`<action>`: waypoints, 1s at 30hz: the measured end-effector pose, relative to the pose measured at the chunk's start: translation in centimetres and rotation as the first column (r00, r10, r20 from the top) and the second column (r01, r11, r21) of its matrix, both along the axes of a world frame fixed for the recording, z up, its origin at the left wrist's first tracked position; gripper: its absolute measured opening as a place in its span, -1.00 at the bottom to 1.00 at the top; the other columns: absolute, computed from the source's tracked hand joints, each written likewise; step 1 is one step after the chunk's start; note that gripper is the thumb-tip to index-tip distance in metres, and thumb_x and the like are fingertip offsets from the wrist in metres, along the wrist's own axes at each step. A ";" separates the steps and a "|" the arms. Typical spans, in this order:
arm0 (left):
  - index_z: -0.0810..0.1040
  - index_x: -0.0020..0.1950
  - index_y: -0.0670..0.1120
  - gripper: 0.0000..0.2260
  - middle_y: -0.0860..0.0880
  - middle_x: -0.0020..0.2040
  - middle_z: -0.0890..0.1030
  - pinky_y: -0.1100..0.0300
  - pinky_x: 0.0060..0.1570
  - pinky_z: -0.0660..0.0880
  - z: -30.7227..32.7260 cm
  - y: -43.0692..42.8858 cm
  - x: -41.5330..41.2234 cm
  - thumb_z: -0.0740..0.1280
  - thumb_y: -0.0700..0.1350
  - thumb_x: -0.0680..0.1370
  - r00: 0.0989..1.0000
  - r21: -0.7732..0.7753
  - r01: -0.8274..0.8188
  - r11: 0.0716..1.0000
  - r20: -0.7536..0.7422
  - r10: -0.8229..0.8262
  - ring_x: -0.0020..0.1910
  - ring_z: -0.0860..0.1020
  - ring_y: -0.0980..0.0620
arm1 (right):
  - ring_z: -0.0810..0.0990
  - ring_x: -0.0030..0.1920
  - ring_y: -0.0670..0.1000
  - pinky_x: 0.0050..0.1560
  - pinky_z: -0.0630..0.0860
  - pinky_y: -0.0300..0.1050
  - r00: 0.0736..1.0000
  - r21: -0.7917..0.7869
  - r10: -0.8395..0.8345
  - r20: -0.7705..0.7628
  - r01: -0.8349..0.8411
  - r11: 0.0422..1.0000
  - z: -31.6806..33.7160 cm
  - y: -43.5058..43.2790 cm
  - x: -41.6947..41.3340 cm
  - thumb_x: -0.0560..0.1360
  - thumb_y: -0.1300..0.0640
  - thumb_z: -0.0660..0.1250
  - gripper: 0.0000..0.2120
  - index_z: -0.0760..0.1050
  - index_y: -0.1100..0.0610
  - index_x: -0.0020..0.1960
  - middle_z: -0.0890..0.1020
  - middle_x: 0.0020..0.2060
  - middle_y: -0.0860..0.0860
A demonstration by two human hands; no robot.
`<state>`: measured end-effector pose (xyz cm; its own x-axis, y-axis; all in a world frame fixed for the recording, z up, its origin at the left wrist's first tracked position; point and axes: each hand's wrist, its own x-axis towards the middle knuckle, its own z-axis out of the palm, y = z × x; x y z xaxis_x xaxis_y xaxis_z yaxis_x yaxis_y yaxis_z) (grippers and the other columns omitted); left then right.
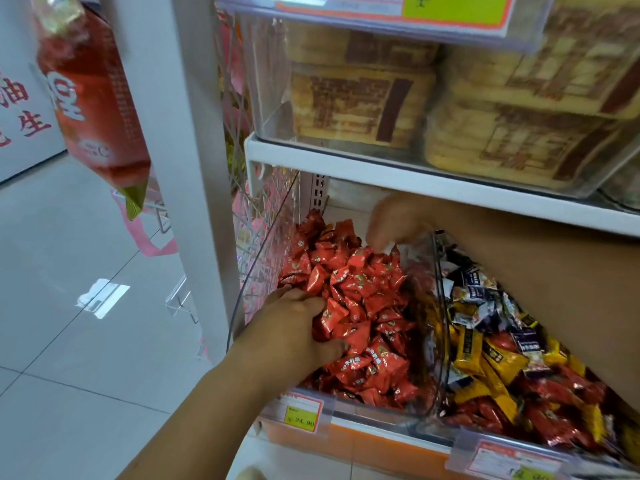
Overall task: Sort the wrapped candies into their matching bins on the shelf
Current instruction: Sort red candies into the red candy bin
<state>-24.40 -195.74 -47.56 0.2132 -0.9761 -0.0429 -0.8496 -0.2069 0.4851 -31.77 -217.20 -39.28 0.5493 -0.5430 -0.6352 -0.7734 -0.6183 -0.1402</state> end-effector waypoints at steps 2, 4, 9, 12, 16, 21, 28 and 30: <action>0.54 -0.02 0.02 -0.64 0.06 0.02 0.46 0.17 0.18 0.36 -0.1 0.0 0.1 0.40 0.25 0.37 1.000 -0.008 0.010 1.000 -0.002 -0.010 0.20 0.36 0.01 | 0.49 0.19 0.09 0.02 0.41 -0.17 0.956 -0.042 0.102 -0.274 -0.118 0.992 -0.1 1.4 -0.1 0.43 0.01 0.45 -0.49 0.46 0.13 0.32 0.55 0.15 0.03; 0.53 -0.09 0.01 -0.67 0.08 -0.06 0.42 0.22 0.14 0.35 -0.1 0.0 0.2 0.43 0.22 0.35 1.000 -0.030 0.024 0.999 -0.002 -0.024 0.15 0.38 0.00 | 0.41 0.34 0.12 0.08 0.42 -0.09 0.924 -0.010 0.124 -0.361 -0.137 0.991 -1.5 2.2 0.2 0.39 0.00 0.49 -0.25 0.25 0.07 0.49 0.39 0.39 0.06; 0.59 0.02 -0.03 -0.61 0.10 -0.04 0.43 0.15 0.20 0.37 -0.2 0.0 0.4 0.45 0.19 0.34 0.999 -0.033 0.043 0.999 0.004 -0.043 0.18 0.37 0.00 | 0.51 0.23 0.17 0.16 0.52 -0.04 0.984 -0.125 0.054 -0.169 -0.076 0.989 -4.1 2.0 -0.2 0.41 0.14 0.47 -0.21 0.15 0.09 0.52 0.38 0.37 0.13; 0.57 0.03 -0.02 -0.61 0.11 -0.05 0.37 0.14 0.22 0.36 -0.2 0.0 0.3 0.44 0.19 0.34 0.999 -0.012 0.045 0.999 0.008 -0.045 0.21 0.36 -0.01 | 0.60 0.09 0.16 0.09 0.59 0.08 0.981 -0.059 0.026 -0.191 -0.038 0.998 -3.4 1.6 -0.2 0.34 0.14 0.52 -0.34 0.37 0.08 0.38 0.52 0.20 0.10; 0.56 0.07 -0.01 -0.59 0.11 -0.03 0.36 0.12 0.24 0.36 0.1 0.2 0.2 0.43 0.21 0.35 1.000 -0.009 0.027 1.000 0.004 -0.027 0.25 0.33 -0.01 | 0.57 -0.03 0.07 -0.02 0.56 -0.06 0.998 -0.140 0.062 -0.005 -0.062 0.988 0.1 1.2 0.6 0.47 0.10 0.38 -0.65 0.53 0.20 0.22 0.58 0.06 0.07; 0.55 0.15 -0.01 -0.53 0.06 0.09 0.45 0.17 0.23 0.36 0.2 0.2 0.0 0.45 0.19 0.34 1.000 -0.009 0.000 1.000 0.020 0.000 0.22 0.34 0.03 | 0.47 0.18 0.05 -0.04 0.36 -0.39 0.896 -0.162 0.017 0.445 0.061 0.985 -1.4 1.5 2.5 0.62 0.19 0.18 -0.59 0.29 0.11 0.46 0.41 0.38 0.09; 0.54 0.19 -0.01 -0.51 0.04 0.15 0.45 0.20 0.24 0.33 0.4 0.2 0.0 0.46 0.18 0.34 1.000 -0.013 -0.016 1.000 0.026 0.016 0.24 0.34 0.02 | 0.47 0.19 0.02 0.05 0.30 -0.19 0.874 -0.086 -0.006 0.486 0.054 0.995 -3.8 1.9 2.6 0.39 0.18 0.49 -0.66 0.58 0.01 0.14 0.52 0.23 0.00; 0.50 0.24 0.03 -0.47 0.05 0.22 0.41 0.24 0.24 0.32 0.6 0.2 0.0 0.48 0.18 0.34 0.999 -0.015 -0.030 0.999 -0.018 0.029 0.27 0.33 0.05 | 0.47 0.08 -0.04 0.03 0.30 -0.19 0.849 -0.013 -0.058 0.525 0.077 0.997 -2.7 1.4 1.5 0.39 0.12 0.50 -0.67 0.59 0.00 0.13 0.54 0.11 -0.05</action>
<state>-24.45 -195.52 -46.91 0.2412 -0.9700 -0.0320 -0.8344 -0.2241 0.5036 -30.27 -215.85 -41.98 0.7568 -0.6061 -0.2449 -0.6307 -0.5784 -0.5173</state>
